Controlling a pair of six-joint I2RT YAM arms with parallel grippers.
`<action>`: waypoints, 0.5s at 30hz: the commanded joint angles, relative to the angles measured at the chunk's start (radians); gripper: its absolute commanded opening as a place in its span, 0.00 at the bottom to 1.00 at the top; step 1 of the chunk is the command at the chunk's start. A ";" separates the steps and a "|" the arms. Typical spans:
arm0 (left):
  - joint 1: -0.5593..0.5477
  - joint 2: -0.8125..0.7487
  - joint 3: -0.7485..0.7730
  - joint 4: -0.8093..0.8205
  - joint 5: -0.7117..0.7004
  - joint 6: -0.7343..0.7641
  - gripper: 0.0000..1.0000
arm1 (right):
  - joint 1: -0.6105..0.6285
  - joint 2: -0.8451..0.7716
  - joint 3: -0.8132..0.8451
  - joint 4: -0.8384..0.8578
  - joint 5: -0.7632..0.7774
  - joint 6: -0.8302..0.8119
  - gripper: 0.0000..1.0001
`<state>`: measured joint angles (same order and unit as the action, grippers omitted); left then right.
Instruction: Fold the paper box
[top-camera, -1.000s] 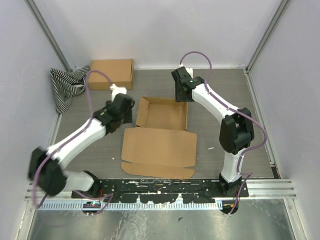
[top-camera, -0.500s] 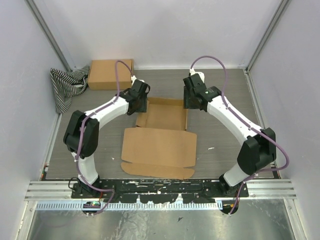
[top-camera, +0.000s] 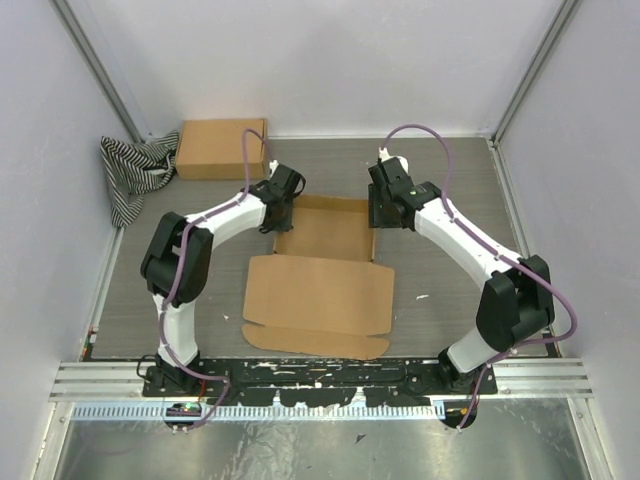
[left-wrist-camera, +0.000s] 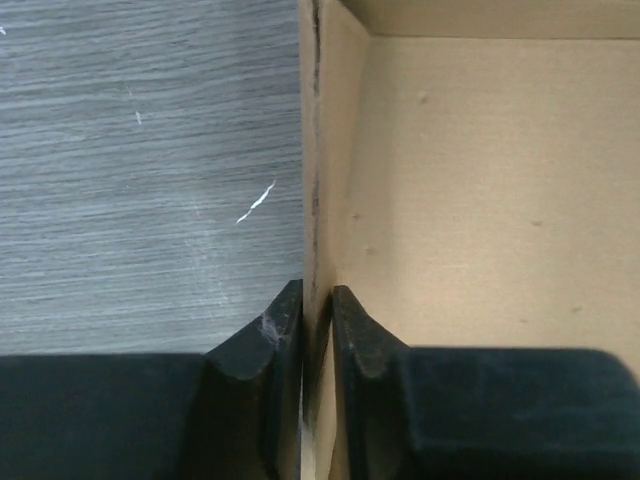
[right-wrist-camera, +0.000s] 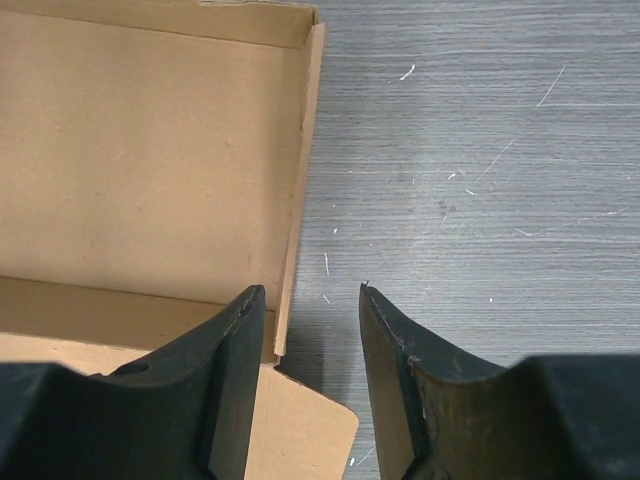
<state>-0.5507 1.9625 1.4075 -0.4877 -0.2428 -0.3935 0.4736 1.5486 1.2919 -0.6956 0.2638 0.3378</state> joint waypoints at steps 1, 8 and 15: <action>0.002 0.031 0.044 -0.030 -0.026 0.019 0.15 | -0.004 -0.060 -0.008 0.053 -0.015 -0.016 0.48; -0.092 0.119 0.203 -0.298 -0.497 0.096 0.00 | -0.004 -0.067 -0.029 0.065 -0.022 -0.015 0.48; -0.123 0.111 0.162 -0.278 -0.555 0.104 0.00 | -0.004 -0.060 -0.045 0.082 -0.035 -0.008 0.47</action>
<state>-0.6731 2.0708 1.5826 -0.7155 -0.6830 -0.3252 0.4736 1.5265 1.2568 -0.6582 0.2386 0.3344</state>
